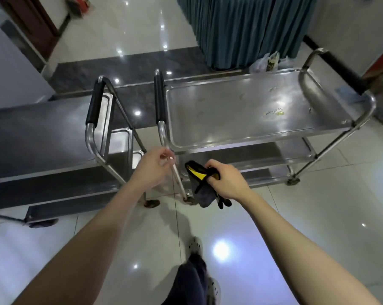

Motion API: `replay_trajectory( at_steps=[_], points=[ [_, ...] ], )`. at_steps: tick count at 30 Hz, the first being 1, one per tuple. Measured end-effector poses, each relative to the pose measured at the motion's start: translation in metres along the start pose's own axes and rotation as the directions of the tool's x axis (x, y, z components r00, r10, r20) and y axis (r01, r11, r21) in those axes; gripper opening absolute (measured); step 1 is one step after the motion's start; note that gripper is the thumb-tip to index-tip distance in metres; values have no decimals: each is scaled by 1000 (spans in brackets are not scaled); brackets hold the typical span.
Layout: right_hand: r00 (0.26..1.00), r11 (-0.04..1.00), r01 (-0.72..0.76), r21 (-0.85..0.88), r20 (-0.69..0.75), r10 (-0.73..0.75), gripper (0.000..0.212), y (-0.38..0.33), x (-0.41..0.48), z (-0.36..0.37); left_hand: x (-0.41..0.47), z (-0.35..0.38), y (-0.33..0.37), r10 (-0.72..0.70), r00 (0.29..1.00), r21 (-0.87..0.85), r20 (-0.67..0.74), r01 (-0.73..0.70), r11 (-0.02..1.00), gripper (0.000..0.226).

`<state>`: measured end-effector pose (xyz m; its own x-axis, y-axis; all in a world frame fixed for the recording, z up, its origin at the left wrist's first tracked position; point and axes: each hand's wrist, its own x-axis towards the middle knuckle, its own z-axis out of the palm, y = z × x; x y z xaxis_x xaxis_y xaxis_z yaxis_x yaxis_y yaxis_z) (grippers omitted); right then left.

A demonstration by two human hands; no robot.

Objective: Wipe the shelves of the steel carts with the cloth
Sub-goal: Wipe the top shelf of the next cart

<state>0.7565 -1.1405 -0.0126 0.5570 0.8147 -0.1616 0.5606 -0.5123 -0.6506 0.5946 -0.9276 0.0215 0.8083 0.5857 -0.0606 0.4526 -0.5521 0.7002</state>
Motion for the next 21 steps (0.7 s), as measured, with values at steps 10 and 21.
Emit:
replay_trajectory(
  at_steps=[10,21],
  points=[
    [994,984,-61,166,-75,74,34,30,209,-39,179,-3,-32,90,970,218,-225,-40,975,23],
    [995,899,-84,-430,14,99,73,64,264,17,305,7,-56,-74,962,205,-264,131,970,50]
  ],
)
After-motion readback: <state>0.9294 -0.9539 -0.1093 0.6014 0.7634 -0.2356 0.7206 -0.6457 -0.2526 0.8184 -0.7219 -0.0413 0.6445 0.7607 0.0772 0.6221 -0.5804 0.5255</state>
